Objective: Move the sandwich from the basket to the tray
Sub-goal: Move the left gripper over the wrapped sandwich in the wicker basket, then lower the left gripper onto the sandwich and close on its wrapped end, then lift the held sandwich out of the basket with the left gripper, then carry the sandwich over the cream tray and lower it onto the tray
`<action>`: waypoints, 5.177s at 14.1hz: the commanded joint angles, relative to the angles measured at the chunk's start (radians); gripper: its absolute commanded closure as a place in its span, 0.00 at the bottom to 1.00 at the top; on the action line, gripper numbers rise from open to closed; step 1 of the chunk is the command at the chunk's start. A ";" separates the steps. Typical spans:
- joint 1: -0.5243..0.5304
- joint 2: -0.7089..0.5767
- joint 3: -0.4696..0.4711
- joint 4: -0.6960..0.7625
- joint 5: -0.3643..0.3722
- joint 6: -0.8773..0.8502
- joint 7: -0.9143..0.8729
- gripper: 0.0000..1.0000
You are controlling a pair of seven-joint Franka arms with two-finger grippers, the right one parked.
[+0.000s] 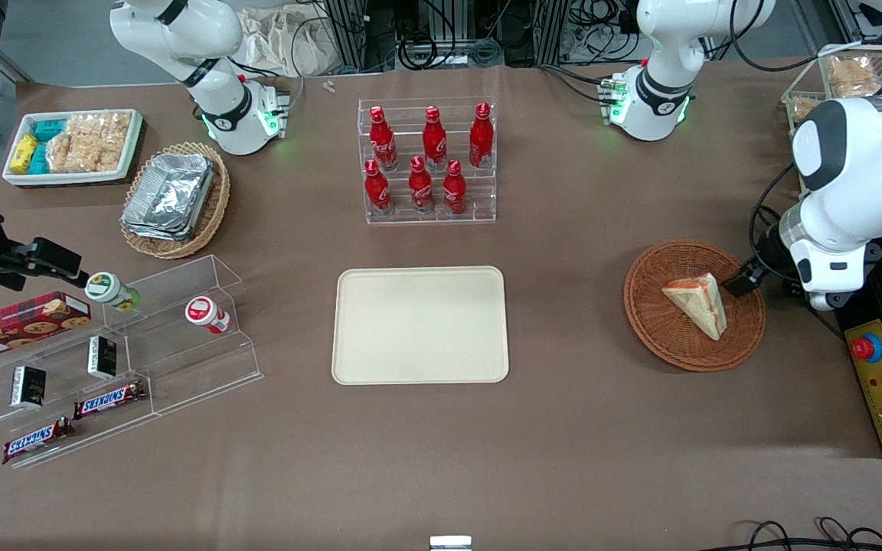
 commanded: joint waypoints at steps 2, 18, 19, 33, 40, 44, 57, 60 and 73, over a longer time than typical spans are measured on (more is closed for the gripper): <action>-0.002 0.042 -0.001 -0.012 0.017 0.052 -0.094 0.00; 0.010 0.222 -0.001 -0.131 0.079 0.337 -0.215 0.00; 0.012 0.226 -0.001 -0.131 0.079 0.345 -0.214 0.00; 0.007 0.257 -0.004 -0.115 0.075 0.367 -0.227 1.00; 0.006 0.246 -0.009 0.052 0.073 0.162 -0.215 1.00; 0.003 0.240 -0.009 0.220 0.061 -0.034 -0.160 1.00; -0.019 0.229 -0.035 0.446 -0.017 -0.214 -0.039 1.00; -0.025 0.238 -0.146 0.568 -0.017 -0.320 0.027 1.00; -0.302 0.499 -0.357 0.625 0.038 -0.244 0.030 1.00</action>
